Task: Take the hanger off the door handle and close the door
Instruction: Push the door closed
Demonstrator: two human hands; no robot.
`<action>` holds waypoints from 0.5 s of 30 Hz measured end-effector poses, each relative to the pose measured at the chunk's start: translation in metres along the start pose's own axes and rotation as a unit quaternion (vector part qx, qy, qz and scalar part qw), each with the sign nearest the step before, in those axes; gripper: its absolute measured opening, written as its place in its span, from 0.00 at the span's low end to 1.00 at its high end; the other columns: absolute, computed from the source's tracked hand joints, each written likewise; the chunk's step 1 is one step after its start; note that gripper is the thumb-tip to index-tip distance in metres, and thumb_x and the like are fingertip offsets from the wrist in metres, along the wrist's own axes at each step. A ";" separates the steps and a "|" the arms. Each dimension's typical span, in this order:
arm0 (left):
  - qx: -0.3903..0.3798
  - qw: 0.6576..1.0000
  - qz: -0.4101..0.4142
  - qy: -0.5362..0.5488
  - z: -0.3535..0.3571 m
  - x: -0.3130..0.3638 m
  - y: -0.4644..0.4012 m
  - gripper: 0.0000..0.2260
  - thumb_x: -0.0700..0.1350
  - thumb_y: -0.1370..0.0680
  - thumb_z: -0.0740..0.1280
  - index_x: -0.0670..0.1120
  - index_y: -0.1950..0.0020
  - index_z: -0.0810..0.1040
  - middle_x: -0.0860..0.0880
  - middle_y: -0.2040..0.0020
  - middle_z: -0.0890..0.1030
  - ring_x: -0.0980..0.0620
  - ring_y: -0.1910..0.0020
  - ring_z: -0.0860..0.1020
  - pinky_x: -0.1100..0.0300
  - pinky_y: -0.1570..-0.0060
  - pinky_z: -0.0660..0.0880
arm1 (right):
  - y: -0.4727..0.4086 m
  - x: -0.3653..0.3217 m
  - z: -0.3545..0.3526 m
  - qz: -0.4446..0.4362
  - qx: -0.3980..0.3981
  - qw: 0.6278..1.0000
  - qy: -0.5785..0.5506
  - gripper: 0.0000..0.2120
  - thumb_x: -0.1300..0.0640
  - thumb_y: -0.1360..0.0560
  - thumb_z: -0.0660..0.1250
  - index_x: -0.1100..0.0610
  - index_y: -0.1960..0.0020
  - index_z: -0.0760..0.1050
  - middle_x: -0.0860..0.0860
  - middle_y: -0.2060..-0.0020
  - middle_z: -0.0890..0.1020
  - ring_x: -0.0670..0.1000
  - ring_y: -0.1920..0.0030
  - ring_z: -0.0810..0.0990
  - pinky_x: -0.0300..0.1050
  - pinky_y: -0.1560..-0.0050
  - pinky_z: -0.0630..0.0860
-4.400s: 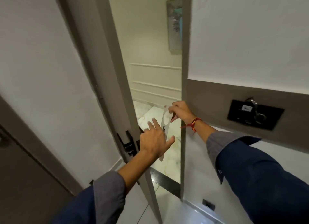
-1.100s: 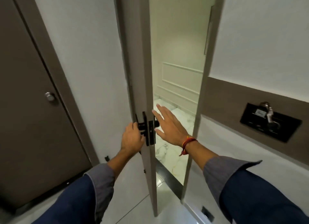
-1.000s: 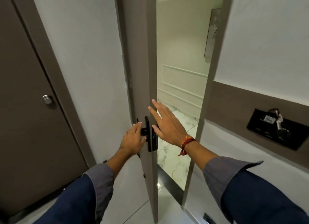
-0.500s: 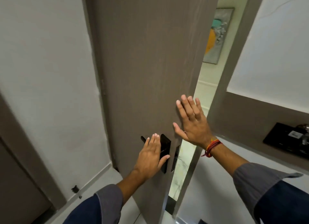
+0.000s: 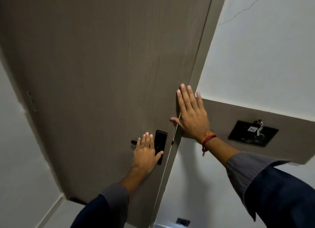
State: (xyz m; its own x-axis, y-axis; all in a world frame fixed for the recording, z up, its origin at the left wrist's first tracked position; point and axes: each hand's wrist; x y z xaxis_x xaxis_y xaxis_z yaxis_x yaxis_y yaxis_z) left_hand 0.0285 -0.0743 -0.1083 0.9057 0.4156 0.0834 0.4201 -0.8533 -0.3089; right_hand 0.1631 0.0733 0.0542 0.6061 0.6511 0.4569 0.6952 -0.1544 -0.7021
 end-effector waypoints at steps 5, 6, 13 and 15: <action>-0.017 0.999 0.009 -0.034 0.008 0.001 -0.040 0.39 0.66 0.20 0.51 0.37 0.22 0.50 0.35 0.21 0.58 0.39 0.21 0.57 0.43 0.22 0.52 | -0.029 0.004 0.009 0.028 -0.040 0.997 0.058 0.64 0.32 0.35 0.76 0.62 0.16 0.47 0.61 0.16 0.51 0.65 0.16 0.51 0.66 0.18 0.50; -0.022 0.999 0.009 -0.034 0.009 0.002 -0.044 0.39 0.66 0.20 0.51 0.37 0.22 0.51 0.35 0.21 0.58 0.39 0.21 0.57 0.42 0.22 0.53 | -0.031 0.005 0.012 0.028 -0.042 0.996 0.067 0.64 0.32 0.36 0.76 0.63 0.16 0.47 0.62 0.16 0.52 0.66 0.16 0.51 0.66 0.18 0.49; -0.028 0.999 0.004 -0.036 0.021 0.005 -0.071 0.39 0.66 0.20 0.52 0.36 0.22 0.53 0.34 0.22 0.59 0.37 0.22 0.58 0.42 0.23 0.55 | -0.043 0.001 0.022 0.036 -0.077 0.987 0.140 0.61 0.33 0.31 0.74 0.67 0.17 0.47 0.66 0.17 0.51 0.65 0.16 0.51 0.64 0.18 0.44; -0.027 0.999 -0.002 -0.034 0.025 0.006 -0.076 0.39 0.66 0.20 0.52 0.36 0.22 0.53 0.34 0.22 0.59 0.37 0.22 0.58 0.41 0.22 0.55 | -0.046 -0.002 0.022 0.041 -0.091 0.983 0.156 0.60 0.33 0.29 0.73 0.68 0.17 0.47 0.66 0.17 0.51 0.64 0.16 0.51 0.64 0.19 0.44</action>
State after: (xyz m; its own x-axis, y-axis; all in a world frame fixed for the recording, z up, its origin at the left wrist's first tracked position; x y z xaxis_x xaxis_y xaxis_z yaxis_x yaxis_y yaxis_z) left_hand 0.0005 0.0010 -0.1077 0.8993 0.4368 0.0201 0.4269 -0.8671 -0.2568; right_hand 0.1213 0.0958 0.0736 0.7318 0.3754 0.5688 0.6799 -0.3449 -0.6471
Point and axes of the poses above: each hand's wrist, its own y-axis away from the middle knuckle, its own z-axis out of the palm, x = y × z
